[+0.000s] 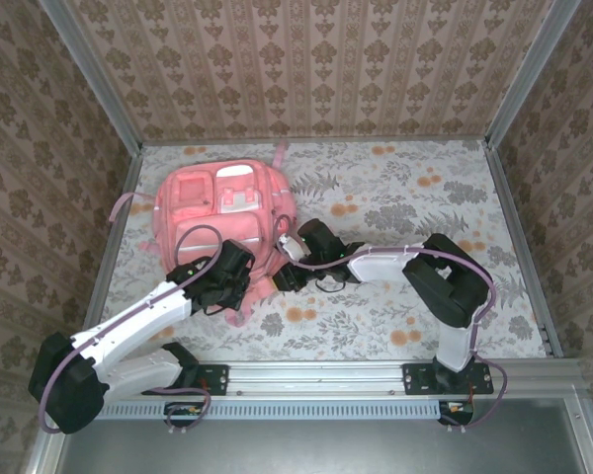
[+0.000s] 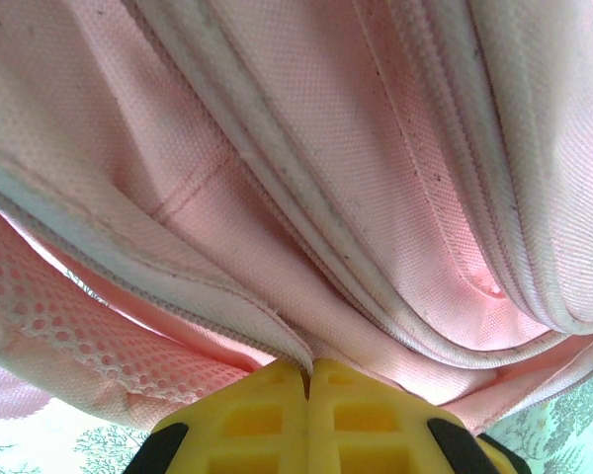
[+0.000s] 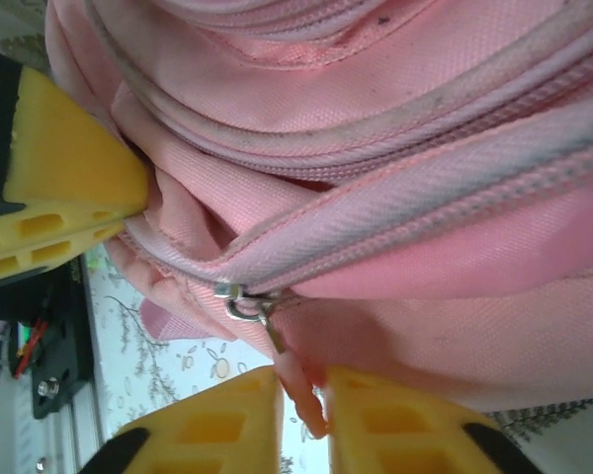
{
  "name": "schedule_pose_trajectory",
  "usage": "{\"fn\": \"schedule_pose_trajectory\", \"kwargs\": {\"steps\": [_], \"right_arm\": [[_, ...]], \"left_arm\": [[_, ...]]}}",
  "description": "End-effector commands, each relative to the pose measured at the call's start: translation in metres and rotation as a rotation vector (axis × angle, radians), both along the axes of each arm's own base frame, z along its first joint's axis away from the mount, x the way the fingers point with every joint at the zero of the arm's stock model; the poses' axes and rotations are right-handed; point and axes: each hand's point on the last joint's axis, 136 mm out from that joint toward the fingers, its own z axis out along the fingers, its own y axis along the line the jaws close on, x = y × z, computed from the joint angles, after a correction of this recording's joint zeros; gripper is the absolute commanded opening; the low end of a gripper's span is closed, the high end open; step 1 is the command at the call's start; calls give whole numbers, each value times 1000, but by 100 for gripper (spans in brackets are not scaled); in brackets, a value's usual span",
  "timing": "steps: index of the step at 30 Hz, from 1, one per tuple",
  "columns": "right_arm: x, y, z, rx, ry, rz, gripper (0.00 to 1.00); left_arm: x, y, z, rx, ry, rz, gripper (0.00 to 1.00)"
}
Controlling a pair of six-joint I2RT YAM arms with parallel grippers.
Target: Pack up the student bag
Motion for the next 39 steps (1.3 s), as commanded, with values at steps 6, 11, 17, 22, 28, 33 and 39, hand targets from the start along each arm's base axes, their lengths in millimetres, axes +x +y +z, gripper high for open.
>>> {"fn": "schedule_pose_trajectory", "kwargs": {"steps": [6, 11, 17, 22, 28, 33, 39], "right_arm": [[10, -10, 17, -42, -103, -54, 0], [16, -35, 49, -99, -209, -113, 0], [12, -42, 76, -102, -240, -93, 0], [9, -38, 62, -110, -196, -74, 0], [31, -37, 29, -186, -89, -194, 16], [53, -34, 7, -226, 44, -349, 26], [75, -29, -5, -190, 213, -517, 36]], "left_arm": [[-2, 12, -4, 23, -3, 19, 0], [-6, 17, -4, 19, -11, 29, 0], [-7, 21, -5, 5, -23, 44, 0], [-5, 19, -3, -1, -29, 36, 0], [-4, 20, -1, -5, -41, 27, 0], [-3, 16, 0, -12, -41, 9, 0], [0, 13, 0, -20, -52, -3, 0]]}}
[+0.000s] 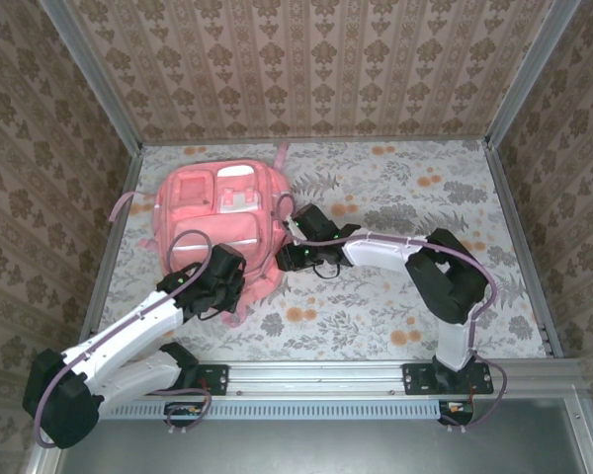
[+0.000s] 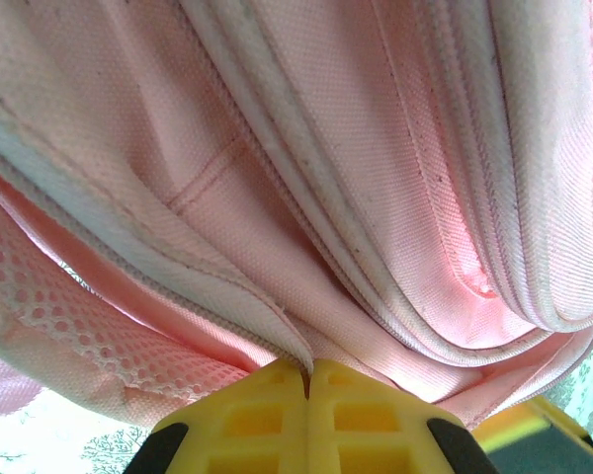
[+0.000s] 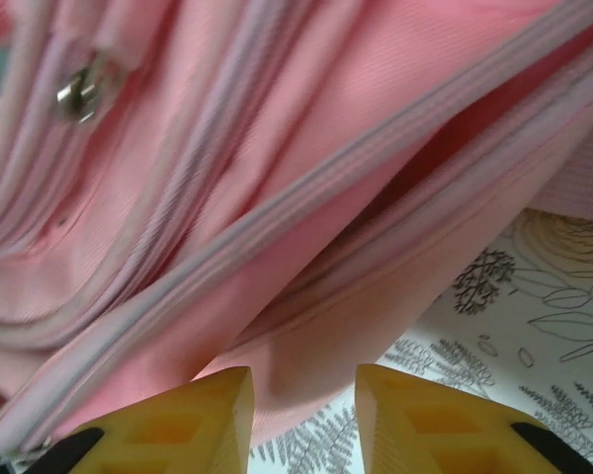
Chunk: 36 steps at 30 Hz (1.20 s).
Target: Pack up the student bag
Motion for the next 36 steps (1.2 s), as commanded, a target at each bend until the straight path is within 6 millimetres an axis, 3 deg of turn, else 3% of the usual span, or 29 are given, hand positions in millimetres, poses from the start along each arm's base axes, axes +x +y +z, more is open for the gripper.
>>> {"fn": "schedule_pose_trajectory", "kwargs": {"steps": [1, 5, 10, 11, 13, 15, 24, 32, 35, 36], "right_arm": [[16, 1, -2, 28, 94, -155, 38], [23, 9, -5, 49, 133, -193, 46], [27, 20, -12, 82, 180, -212, 43], [27, 20, -14, 80, 186, -216, 40], [26, 20, -16, 82, 189, -212, 12], [24, 16, -14, 85, 177, -216, 0], [22, -28, 19, 121, 88, -262, 0], [12, -19, 99, 452, -63, -128, 0], [14, -18, 105, 505, -66, -115, 0], [15, -19, 100, 476, -52, -122, 12]], "left_arm": [[2, 3, -2, 21, -12, -14, 0], [2, 0, -4, 12, -8, -25, 0], [3, -3, -7, 4, -9, -29, 0], [3, -3, -7, 4, -7, -27, 0], [4, -2, -8, 6, -7, -20, 0], [2, 1, -9, 9, -2, -7, 0], [-3, 28, -8, 41, -26, 100, 0], [-6, 31, -13, 53, -7, 109, 0], [-6, 31, -14, 55, 3, 108, 0], [-5, 29, -14, 49, -3, 102, 0]]}}
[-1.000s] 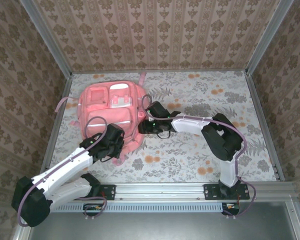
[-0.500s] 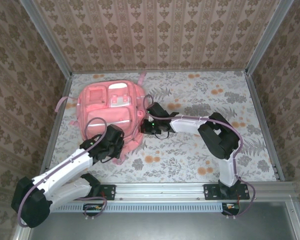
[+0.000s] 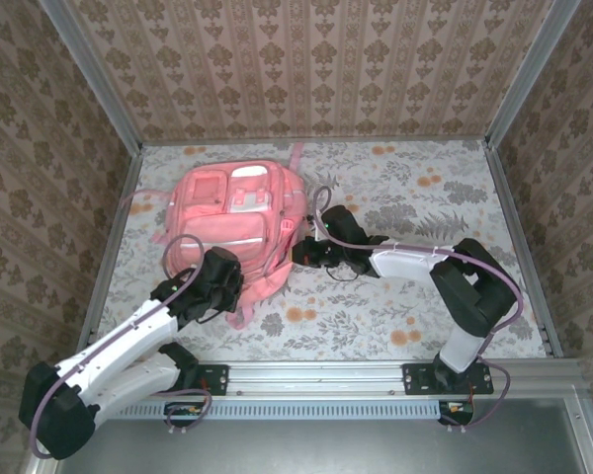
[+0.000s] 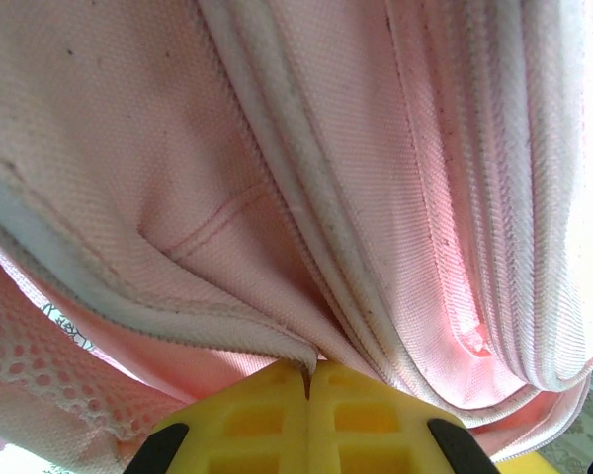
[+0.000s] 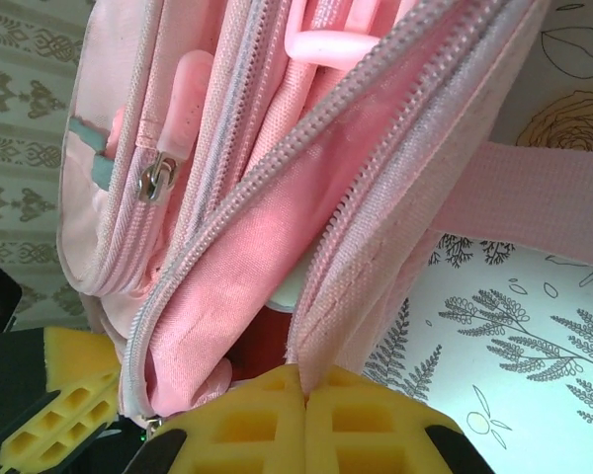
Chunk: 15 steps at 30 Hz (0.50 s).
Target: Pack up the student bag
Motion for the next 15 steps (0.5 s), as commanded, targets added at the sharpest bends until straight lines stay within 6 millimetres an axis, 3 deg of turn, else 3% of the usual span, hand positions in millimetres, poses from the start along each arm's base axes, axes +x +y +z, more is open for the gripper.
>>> {"fn": "schedule_pose_trajectory", "kwargs": {"steps": [1, 2, 8, 15], "right_arm": [[22, 1, 55, 95, -136, -3, 31], [21, 0, 51, 59, -133, -4, 36], [17, -4, 45, -18, -110, -30, 43], [0, 22, 7, -58, 121, -52, 43]], "left_arm": [[-6, 27, -19, 116, 46, 65, 0], [-5, 25, -18, 112, 42, 58, 0], [3, 10, -14, 93, 39, 13, 0], [8, 2, -11, 79, 24, -4, 0]]}}
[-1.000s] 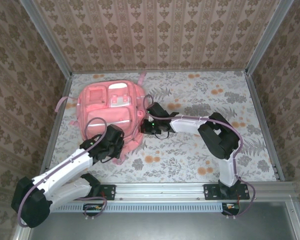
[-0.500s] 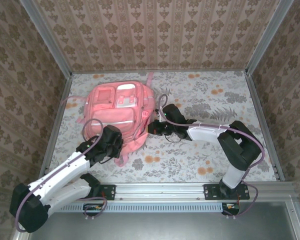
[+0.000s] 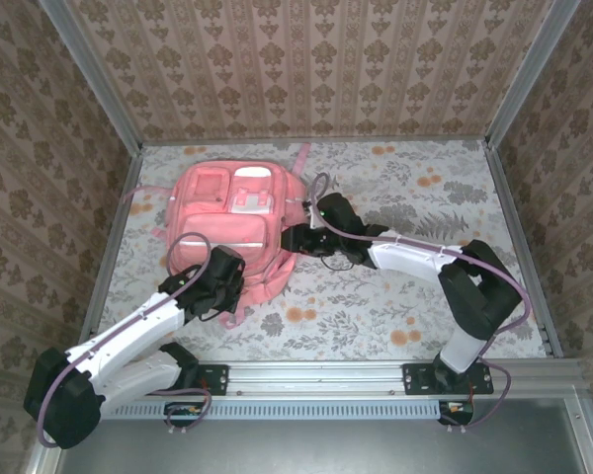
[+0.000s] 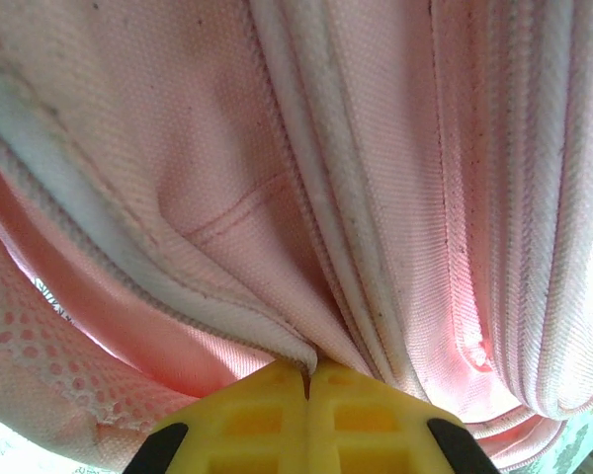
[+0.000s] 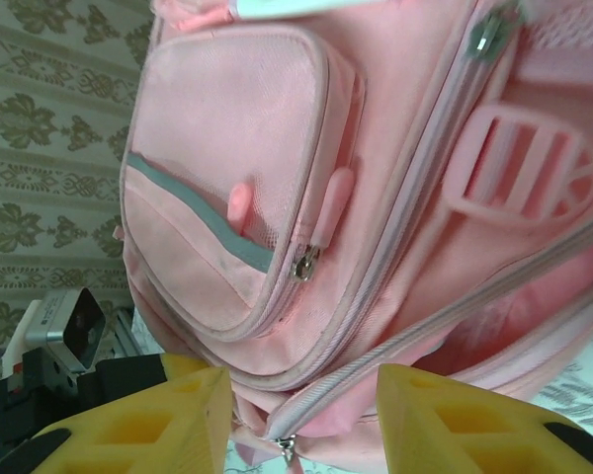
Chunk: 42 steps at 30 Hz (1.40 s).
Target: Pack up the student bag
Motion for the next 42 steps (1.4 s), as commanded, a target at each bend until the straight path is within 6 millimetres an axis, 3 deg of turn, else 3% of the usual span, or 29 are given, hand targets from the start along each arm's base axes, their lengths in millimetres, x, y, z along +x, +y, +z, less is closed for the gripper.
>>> {"fn": "schedule_pose_trajectory", "kwargs": {"steps": [1, 7, 14, 15, 17, 20, 27, 33, 38, 40, 42], "right_arm": [[-11, 6, -32, -64, 166, -54, 42], [-8, 19, -47, -64, 228, -78, 42], [18, 44, -45, 8, 249, -108, 42], [23, 48, -44, 35, 256, -117, 40], [33, 57, -39, 102, 263, -125, 21], [50, 60, -18, 217, 224, -154, 1], [77, 40, 81, 554, -20, -165, 0], [83, 25, 128, 765, -102, -148, 0], [82, 29, 143, 793, -117, -107, 0], [82, 32, 131, 712, -108, -106, 2], [81, 34, 111, 628, -77, -103, 11]], "left_arm": [[6, -1, 5, 20, -29, -11, 0], [7, -2, 9, 18, -49, -20, 0], [9, -9, 18, 22, -92, -65, 0], [9, -11, 20, 26, -105, -81, 0], [8, -13, 23, 34, -115, -108, 0], [7, -15, 26, 37, -139, -133, 0], [-2, 5, 31, 62, -179, -110, 0], [-11, 19, 25, 72, -173, -80, 0], [-15, 22, 18, 69, -157, -71, 0], [-13, 20, 19, 60, -166, -76, 0], [-11, 19, 22, 61, -175, -76, 0]]}}
